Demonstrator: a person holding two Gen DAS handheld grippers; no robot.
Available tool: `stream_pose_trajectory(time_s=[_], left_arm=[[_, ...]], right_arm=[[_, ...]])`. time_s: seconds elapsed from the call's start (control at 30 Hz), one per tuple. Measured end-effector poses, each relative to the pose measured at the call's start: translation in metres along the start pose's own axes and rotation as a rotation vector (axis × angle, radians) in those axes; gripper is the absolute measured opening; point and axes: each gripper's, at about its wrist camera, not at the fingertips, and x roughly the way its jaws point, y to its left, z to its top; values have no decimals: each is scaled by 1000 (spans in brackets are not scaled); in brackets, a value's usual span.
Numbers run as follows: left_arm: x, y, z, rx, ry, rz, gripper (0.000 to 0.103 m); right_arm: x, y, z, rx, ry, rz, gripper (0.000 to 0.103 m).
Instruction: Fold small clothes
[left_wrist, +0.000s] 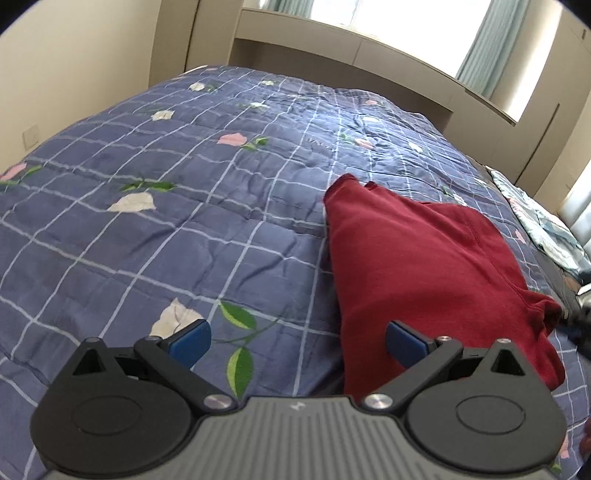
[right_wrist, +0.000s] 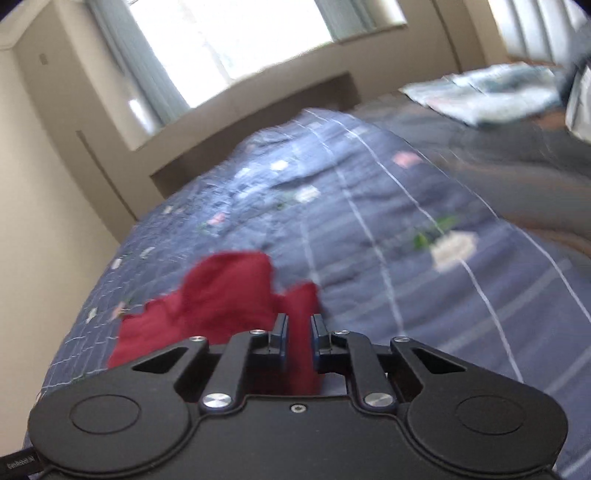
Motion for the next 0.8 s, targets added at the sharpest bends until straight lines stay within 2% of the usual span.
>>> stream_pose_trajectory(time_s=[0.07,0.1,0.13,0.2,0.23,0.3,0.37,0.5,0.57,0.63,0.7,0.8], left_arm=[[-1,3,0,-21,6,-13,103],[-2,4,0,-26,7,-18,103],[-3,5,-1,-28,6,-25,103],[-6,6,-2,-20,-4,-31,103],[-7,5,-3,-14,-9,-31,103],[-6,4,-4,-4,-10,-27,103],[-4,3,-6,-2,7,-17,103],[-2,1,-9,-26,39,-13,103],[-3,-2,-10,-27,47,-2,103],[-4,-3,-9,-31,46,7,103],[-7,-4,-8,-40,51,2,103],[-10,-3,-7,-39,52,-5,103]], right_arm=[[-2,-7,-6,9,7,0,26],[-6,-8,-8,18,3,15,37],[-11,-10,-9,25,-4,36,46],[-26,-9,-14,25,-21,88,54],[-31,-9,-17,24,-19,110,63],[-46,-6,-27,23,7,175,74],[-60,-1,-39,21,33,213,74],[-66,21,-54,-14,66,245,64],[-60,30,-54,-19,77,227,51],[-56,33,-55,-22,80,200,25],[-55,37,-58,-9,88,155,18],[-68,36,-61,-9,68,149,12]])
